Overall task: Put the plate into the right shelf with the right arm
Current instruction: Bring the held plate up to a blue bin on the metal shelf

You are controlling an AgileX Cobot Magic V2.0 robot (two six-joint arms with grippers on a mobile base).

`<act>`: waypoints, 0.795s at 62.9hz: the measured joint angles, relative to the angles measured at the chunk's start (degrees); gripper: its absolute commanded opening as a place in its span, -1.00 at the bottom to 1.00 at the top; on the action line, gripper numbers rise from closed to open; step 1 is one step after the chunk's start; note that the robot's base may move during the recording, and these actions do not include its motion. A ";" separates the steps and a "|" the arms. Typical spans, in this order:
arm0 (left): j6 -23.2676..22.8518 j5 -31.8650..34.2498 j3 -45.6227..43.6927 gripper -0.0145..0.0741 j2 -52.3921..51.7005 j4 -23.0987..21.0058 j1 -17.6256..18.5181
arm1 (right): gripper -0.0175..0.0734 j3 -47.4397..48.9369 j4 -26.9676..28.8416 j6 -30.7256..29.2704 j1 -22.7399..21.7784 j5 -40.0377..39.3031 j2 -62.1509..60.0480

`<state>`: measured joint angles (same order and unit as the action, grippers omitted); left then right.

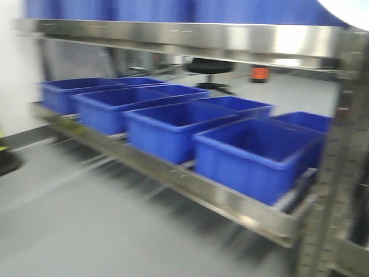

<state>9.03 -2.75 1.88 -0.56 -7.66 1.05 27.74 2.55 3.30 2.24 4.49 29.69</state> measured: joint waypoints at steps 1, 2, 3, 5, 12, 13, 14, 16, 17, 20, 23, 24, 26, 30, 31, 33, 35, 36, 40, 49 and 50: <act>0.00 0.00 0.00 -0.96 0.00 0.00 0.00 | -0.46 0.00 0.00 0.00 0.00 0.00 0.00; 0.00 0.00 0.00 -0.96 0.00 0.00 0.00 | -0.46 0.00 0.00 0.00 0.00 0.00 0.00; 0.00 0.00 0.00 -0.96 0.00 0.00 0.00 | -0.46 0.00 0.00 0.00 0.00 0.00 0.00; 0.00 0.00 0.00 -0.96 0.00 0.00 0.00 | -0.46 0.00 0.00 0.00 0.00 0.00 0.00; 0.00 0.00 0.00 -0.96 0.00 0.00 0.00 | -0.46 0.00 0.00 0.00 0.00 0.00 0.00; 0.00 0.00 0.00 -0.96 0.00 0.00 0.00 | -0.46 0.00 0.00 0.00 0.00 0.00 0.00; 0.00 0.00 0.00 -0.96 0.00 0.00 0.00 | -0.46 0.00 0.00 0.00 0.00 0.00 0.00; 0.00 0.00 0.00 -0.96 0.00 0.00 0.00 | -0.46 0.00 0.00 0.00 0.00 0.00 0.00; 0.00 0.00 0.00 -0.96 0.00 0.00 0.00 | -0.46 0.00 0.00 0.00 0.00 0.00 0.00; 0.00 0.00 0.00 -0.96 0.00 0.00 0.00 | -0.46 0.00 0.00 0.00 0.00 0.00 0.00; 0.00 0.00 0.00 -0.96 0.00 0.00 0.00 | -0.46 0.00 0.00 0.00 0.00 0.00 0.00; 0.00 0.00 0.00 -0.96 0.00 0.00 0.00 | -0.46 0.00 0.00 0.00 0.00 0.00 0.00; 0.00 0.00 0.00 -0.96 0.00 0.00 0.00 | -0.46 0.00 0.00 0.00 0.00 0.00 0.00; 0.00 0.00 0.00 -0.96 0.00 0.00 0.00 | -0.46 0.00 0.00 0.00 0.00 0.00 0.00; 0.00 0.00 0.00 -0.96 0.00 0.00 0.00 | -0.46 0.00 0.00 0.00 0.00 0.00 0.00; 0.00 0.00 0.00 -0.96 0.00 0.00 0.00 | -0.46 0.00 0.00 0.00 0.00 0.00 0.00; 0.00 0.00 0.00 -0.96 0.00 0.00 0.00 | -0.46 0.00 0.00 0.00 0.00 0.00 0.00; 0.00 0.00 0.00 -0.96 0.00 0.00 0.00 | -0.46 0.00 0.00 0.00 0.00 0.00 0.00; 0.00 0.00 0.00 -0.96 0.00 0.00 0.00 | -0.46 0.00 0.00 0.00 0.00 0.00 0.00; 0.00 0.00 0.00 -0.96 0.00 0.00 0.00 | -0.46 0.00 0.00 0.00 0.00 0.00 0.00; 0.00 0.00 0.00 -0.96 0.00 0.00 0.00 | -0.46 0.00 0.00 0.00 0.00 0.00 0.00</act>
<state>9.03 -2.75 1.88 -0.56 -7.66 1.05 27.74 2.55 3.30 2.24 4.49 29.69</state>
